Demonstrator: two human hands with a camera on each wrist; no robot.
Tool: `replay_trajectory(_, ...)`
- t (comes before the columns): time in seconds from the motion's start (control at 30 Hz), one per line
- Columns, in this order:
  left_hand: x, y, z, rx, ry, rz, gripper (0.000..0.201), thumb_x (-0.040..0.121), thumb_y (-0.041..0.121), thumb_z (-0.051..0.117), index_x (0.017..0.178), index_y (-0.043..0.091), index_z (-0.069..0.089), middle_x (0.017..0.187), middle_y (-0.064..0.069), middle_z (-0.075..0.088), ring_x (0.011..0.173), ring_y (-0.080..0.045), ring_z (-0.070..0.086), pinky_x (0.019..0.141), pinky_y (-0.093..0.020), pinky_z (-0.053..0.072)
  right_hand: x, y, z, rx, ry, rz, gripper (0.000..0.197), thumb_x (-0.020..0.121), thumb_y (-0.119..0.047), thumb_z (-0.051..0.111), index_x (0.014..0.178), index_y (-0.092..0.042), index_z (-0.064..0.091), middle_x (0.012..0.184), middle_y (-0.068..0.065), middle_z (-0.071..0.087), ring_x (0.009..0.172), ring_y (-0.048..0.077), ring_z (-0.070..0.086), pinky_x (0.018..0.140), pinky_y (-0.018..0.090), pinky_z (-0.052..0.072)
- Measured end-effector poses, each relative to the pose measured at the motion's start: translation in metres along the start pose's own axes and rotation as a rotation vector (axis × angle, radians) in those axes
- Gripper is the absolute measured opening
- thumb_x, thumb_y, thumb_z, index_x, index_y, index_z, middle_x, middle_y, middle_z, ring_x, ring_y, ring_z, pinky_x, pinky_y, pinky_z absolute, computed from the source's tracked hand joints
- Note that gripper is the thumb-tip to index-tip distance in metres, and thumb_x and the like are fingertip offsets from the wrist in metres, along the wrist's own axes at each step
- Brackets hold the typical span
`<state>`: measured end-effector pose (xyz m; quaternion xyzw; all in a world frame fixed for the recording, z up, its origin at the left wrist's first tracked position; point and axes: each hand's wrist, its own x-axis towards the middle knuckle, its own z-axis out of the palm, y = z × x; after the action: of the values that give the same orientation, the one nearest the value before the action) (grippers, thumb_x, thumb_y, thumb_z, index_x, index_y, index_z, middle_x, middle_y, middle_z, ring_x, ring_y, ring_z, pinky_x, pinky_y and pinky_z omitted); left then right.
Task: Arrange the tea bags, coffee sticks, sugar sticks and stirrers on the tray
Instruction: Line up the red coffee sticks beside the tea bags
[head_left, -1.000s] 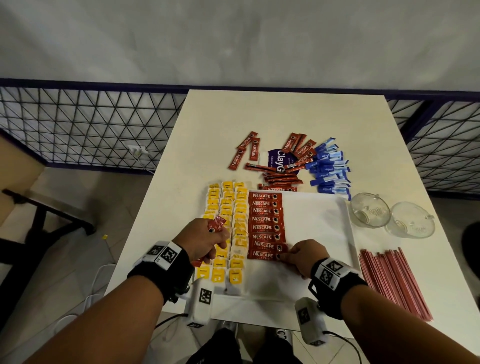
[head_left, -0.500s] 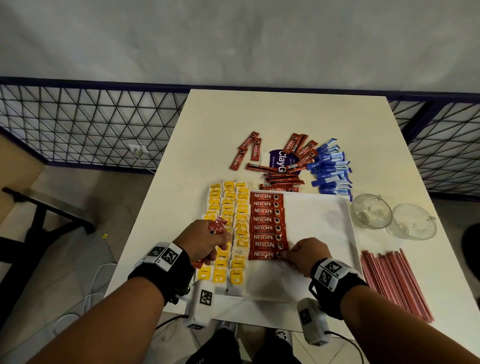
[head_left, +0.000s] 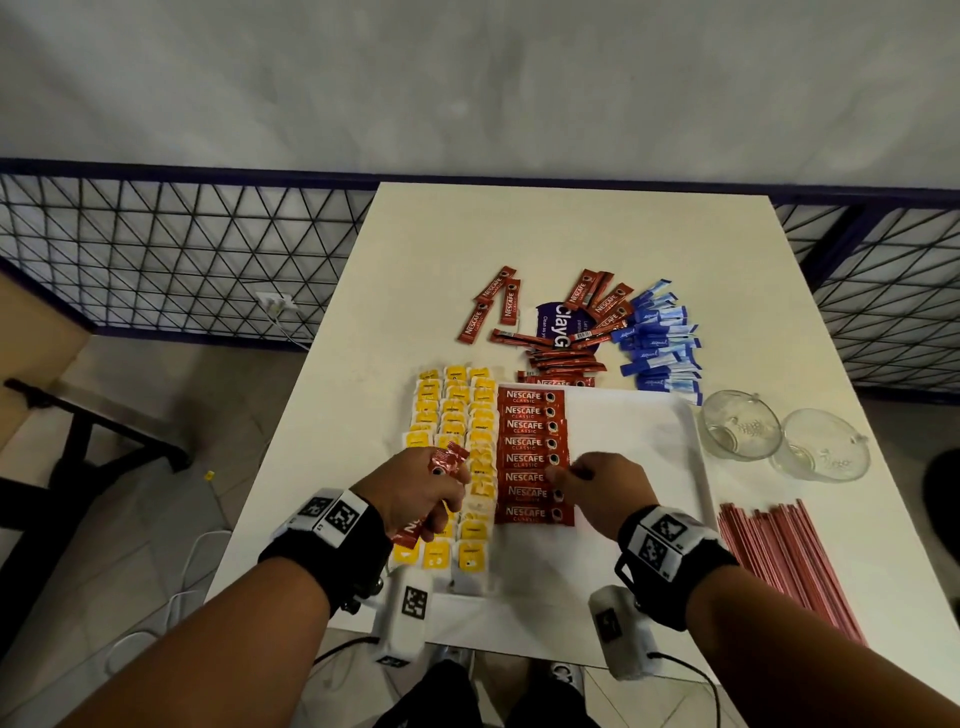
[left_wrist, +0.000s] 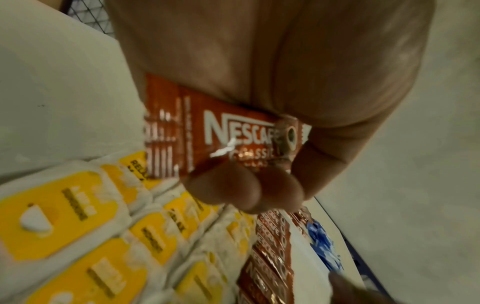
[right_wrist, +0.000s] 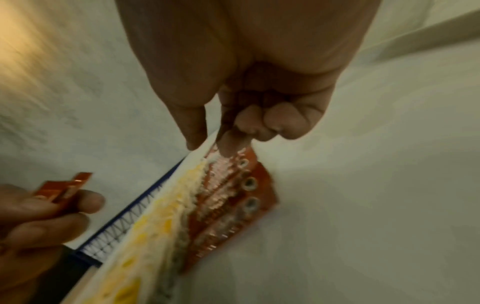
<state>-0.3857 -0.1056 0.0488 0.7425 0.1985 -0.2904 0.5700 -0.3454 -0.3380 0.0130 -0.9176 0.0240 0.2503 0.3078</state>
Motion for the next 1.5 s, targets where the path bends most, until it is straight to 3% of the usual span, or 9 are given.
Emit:
replay_trajectory(0.13, -0.005, 0.012, 0.016, 0.174, -0.110, 0.066, 0.014, 0.089, 0.017, 0.062, 0.099, 0.006, 0.062, 0.062, -0.005, 0.062, 0.047, -0.019, 0.054, 0.045, -0.025, 0.045, -0.004, -0.034, -0.003, 0.125, -0.057, -0.255, 0.022, 0.091, -0.047, 0.055, 0.087, -0.027, 0.065, 0.078, -0.012, 0.064, 0.072, 0.005, 0.059, 0.066, 0.024, 0.046)
replay_trajectory(0.23, -0.006, 0.024, 0.024, 0.260, -0.194, 0.119, 0.014, 0.090, 0.017, 0.062, 0.094, 0.004, 0.061, 0.061, -0.005, 0.065, 0.048, -0.018, 0.058, 0.046, -0.025, 0.048, -0.005, -0.047, -0.005, 0.170, -0.056, -0.324, 0.013, 0.091, -0.038, 0.059, 0.082, -0.031, 0.065, 0.075, -0.015, 0.061, 0.070, 0.000, 0.055, 0.063, 0.021, 0.040)
replay_trajectory(0.4, -0.004, 0.023, 0.009, 0.075, -0.123, 0.134, 0.009, 0.094, 0.019, 0.061, 0.098, 0.011, 0.060, 0.081, -0.010, 0.071, 0.050, -0.019, 0.059, 0.041, -0.023, 0.042, 0.000, -0.037, -0.013, 0.246, -0.010, -0.207, 0.020, 0.095, -0.036, 0.053, 0.081, -0.025, 0.061, 0.073, -0.003, 0.065, 0.064, 0.015, 0.061, 0.063, 0.033, 0.053)
replay_trajectory(0.6, 0.006, 0.018, 0.007, -0.061, 0.021, 0.149, 0.009, 0.094, 0.015, 0.061, 0.098, 0.007, 0.063, 0.076, -0.015, 0.068, 0.048, -0.019, 0.051, 0.044, -0.025, 0.039, -0.001, -0.028, -0.012, 0.336, -0.033, -0.152, 0.017, 0.094, -0.035, 0.055, 0.084, -0.023, 0.062, 0.079, 0.000, 0.069, 0.069, 0.019, 0.066, 0.069, 0.037, 0.056)
replay_trajectory(0.9, 0.006, 0.015, 0.025, 0.011, -0.016, 0.112, 0.009, 0.094, 0.019, 0.061, 0.099, 0.012, 0.064, 0.078, -0.010, 0.071, 0.049, -0.019, 0.050, 0.045, -0.024, 0.038, -0.011, -0.001, -0.018, 0.312, -0.043, -0.105, 0.019, 0.093, -0.031, 0.058, 0.085, -0.016, 0.068, 0.059, -0.007, 0.059, 0.051, 0.007, 0.050, 0.056, 0.023, 0.045)
replay_trajectory(1.03, 0.010, 0.001, 0.009, 0.117, 0.264, 0.038, 0.016, 0.094, 0.024, 0.058, 0.088, 0.010, 0.064, 0.061, 0.000, 0.064, 0.040, -0.016, 0.048, 0.039, -0.019, 0.034, -0.012, 0.024, -0.016, 0.308, -0.074, 0.002, 0.015, 0.092, -0.024, 0.059, 0.085, -0.016, 0.068, 0.068, 0.000, 0.066, 0.051, 0.011, 0.050, 0.052, 0.023, 0.045)
replay_trajectory(1.13, 0.020, -0.019, -0.013, 0.348, 0.454, -0.014, 0.018, 0.090, 0.030, 0.061, 0.084, 0.014, 0.065, 0.076, -0.007, 0.071, 0.058, -0.028, 0.066, 0.055, -0.032, 0.055, -0.013, 0.041, -0.006, 0.260, -0.173, 0.088, 0.013, 0.090, -0.024, 0.062, 0.081, -0.018, 0.068, 0.065, 0.001, 0.062, 0.050, 0.014, 0.048, 0.052, 0.025, 0.045)
replay_trajectory(1.27, 0.026, -0.036, -0.021, 0.464, 0.490, -0.080, 0.019, 0.088, 0.034, 0.060, 0.087, 0.017, 0.067, 0.082, -0.010, 0.072, 0.076, -0.032, 0.070, 0.072, -0.038, 0.059, -0.013, 0.048, 0.010, 0.227, -0.172, 0.142, 0.013, 0.086, -0.030, 0.067, 0.081, -0.019, 0.069, 0.069, 0.001, 0.064, 0.054, 0.013, 0.051, 0.052, 0.025, 0.043)
replay_trajectory(1.5, 0.022, -0.045, -0.023, 0.511, 0.477, -0.170, 0.021, 0.089, 0.041, 0.060, 0.087, 0.022, 0.067, 0.077, -0.001, 0.070, 0.054, -0.020, 0.065, 0.047, -0.021, 0.047, -0.011, 0.040, 0.021, 0.046, -0.092, 0.161, 0.017, 0.079, -0.039, 0.074, 0.080, -0.024, 0.066, 0.077, -0.008, 0.062, 0.078, 0.012, 0.058, 0.070, 0.023, 0.043)
